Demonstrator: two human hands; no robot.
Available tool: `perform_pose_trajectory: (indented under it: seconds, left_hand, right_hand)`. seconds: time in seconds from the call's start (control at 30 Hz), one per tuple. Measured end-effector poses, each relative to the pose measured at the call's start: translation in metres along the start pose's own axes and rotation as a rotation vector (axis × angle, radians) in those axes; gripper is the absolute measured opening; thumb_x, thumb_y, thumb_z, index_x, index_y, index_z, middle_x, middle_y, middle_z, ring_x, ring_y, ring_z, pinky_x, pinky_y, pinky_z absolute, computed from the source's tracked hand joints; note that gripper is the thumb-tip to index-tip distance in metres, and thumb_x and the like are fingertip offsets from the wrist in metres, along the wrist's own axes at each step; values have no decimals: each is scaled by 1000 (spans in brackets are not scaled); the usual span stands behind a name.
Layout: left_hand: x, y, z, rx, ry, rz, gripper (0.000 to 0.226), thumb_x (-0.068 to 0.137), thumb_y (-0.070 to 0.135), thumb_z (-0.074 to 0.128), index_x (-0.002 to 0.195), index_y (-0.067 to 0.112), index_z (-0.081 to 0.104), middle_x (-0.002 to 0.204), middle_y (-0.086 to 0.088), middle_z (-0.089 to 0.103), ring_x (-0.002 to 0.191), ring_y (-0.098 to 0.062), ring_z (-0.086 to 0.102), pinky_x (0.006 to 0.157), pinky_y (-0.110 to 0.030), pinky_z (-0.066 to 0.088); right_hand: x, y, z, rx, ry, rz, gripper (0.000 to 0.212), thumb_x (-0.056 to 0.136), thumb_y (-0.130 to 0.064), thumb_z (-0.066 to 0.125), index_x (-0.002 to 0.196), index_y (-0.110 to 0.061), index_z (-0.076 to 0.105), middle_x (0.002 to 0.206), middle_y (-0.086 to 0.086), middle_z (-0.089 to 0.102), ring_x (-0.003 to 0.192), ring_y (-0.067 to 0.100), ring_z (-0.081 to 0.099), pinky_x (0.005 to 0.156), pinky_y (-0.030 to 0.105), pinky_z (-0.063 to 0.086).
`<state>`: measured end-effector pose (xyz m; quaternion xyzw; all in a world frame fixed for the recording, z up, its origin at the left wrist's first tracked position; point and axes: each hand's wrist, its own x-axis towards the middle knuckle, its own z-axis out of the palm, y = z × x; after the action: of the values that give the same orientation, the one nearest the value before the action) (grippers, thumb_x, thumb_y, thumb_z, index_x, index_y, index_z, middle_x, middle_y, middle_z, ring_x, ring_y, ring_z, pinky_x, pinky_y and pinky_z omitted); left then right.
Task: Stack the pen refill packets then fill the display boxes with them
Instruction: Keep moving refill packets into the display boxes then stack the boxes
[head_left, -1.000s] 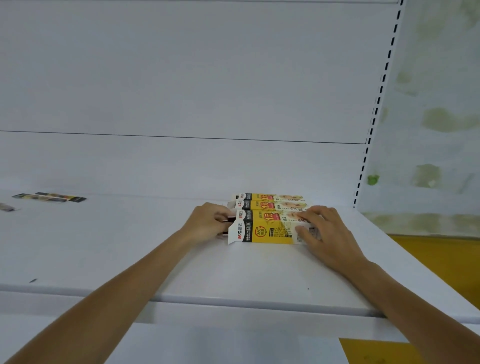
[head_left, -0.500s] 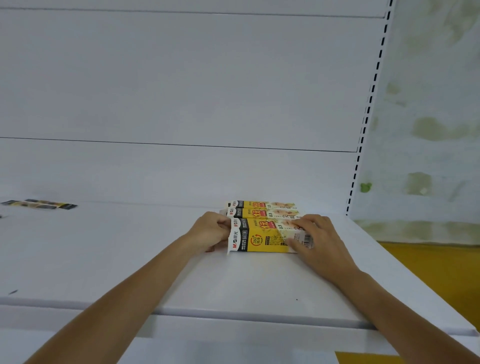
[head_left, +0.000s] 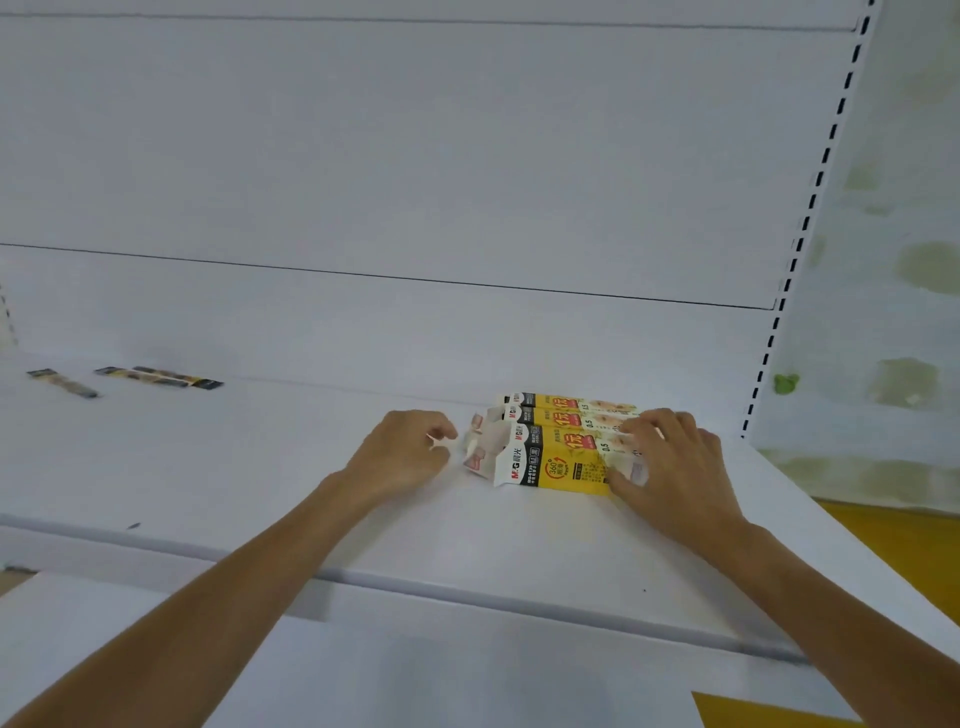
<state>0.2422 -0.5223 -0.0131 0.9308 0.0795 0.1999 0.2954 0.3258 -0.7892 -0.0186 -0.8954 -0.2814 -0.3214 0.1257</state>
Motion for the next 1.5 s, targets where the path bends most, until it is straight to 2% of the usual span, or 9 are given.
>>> perform_pose_trajectory:
  seconds: [0.1, 0.27, 0.47, 0.63, 0.87, 0.97, 1.13, 1.33, 1.5]
  left_hand:
    - [-18, -30, -38, 110, 114, -133, 23, 84, 20, 58, 106, 23, 65, 115, 2, 64, 102, -18, 59, 94, -35, 46]
    - [-71, -88, -121, 205, 259, -297, 26, 86, 35, 59, 111, 28, 62, 118, 7, 60, 107, -15, 56, 95, -34, 44]
    - [-145, -169, -214, 211, 466, -442, 23, 85, 26, 63, 107, 20, 65, 113, -1, 62, 94, -14, 55, 87, -27, 42]
    - [-165, -249, -276, 242, 448, -450, 25, 87, 24, 61, 111, 19, 63, 116, -2, 60, 97, -12, 51, 83, -23, 37]
    - [-105, -379, -355, 167, 347, -351, 19, 87, 24, 61, 106, 23, 64, 113, 7, 61, 98, -9, 55, 84, -19, 37]
    - [-71, -417, -366, 121, 236, -314, 12, 87, 24, 61, 99, 28, 62, 110, 7, 63, 100, -10, 57, 81, -17, 38]
    - [-25, -455, -360, 111, 74, -239, 14, 88, 23, 59, 102, 27, 62, 111, 7, 61, 97, -7, 53, 75, -15, 36]
    - [3, -462, -346, 233, -11, -113, 35, 91, 33, 54, 125, 22, 52, 118, 3, 55, 114, -15, 48, 94, -26, 35]
    - [22, -456, -335, 332, -126, -64, 28, 91, 38, 52, 118, 30, 57, 110, 3, 55, 108, -17, 50, 95, -37, 41]
  right_hand:
    - [31, -48, -13, 185, 30, -55, 46, 79, -36, 57, 117, -10, 59, 121, 5, 56, 115, 27, 49, 92, 41, 37]
    - [90, -178, -8, 458, 62, -239, 50, 90, -21, 54, 137, -10, 40, 139, 5, 44, 128, 24, 35, 101, 37, 32]
    - [113, -352, 22, 669, 4, -428, 56, 92, -22, 50, 144, -15, 30, 145, 1, 38, 131, 21, 31, 104, 34, 30]
    - [115, -450, 89, 274, -128, -677, 53, 92, -24, 45, 143, -19, 30, 149, 1, 31, 136, 19, 25, 112, 41, 15]
    - [190, -519, 148, 280, -179, -388, 48, 94, -25, 43, 141, -15, 35, 147, 1, 35, 134, 19, 28, 106, 36, 27]
    - [203, -538, 169, 386, -336, -262, 50, 94, -25, 44, 143, -19, 32, 147, 1, 37, 134, 20, 33, 108, 36, 30]
    - [201, -570, 198, 367, -619, -408, 47, 95, -34, 46, 140, -26, 39, 146, -6, 40, 135, 15, 32, 109, 33, 29]
    - [207, -566, 193, 633, -601, -255, 20, 91, -29, 54, 95, -20, 71, 100, -10, 68, 95, 6, 60, 88, 26, 47]
    - [226, -526, 199, 514, -415, -66, 23, 91, -25, 56, 109, -16, 66, 109, -1, 66, 103, 16, 59, 92, 30, 46]
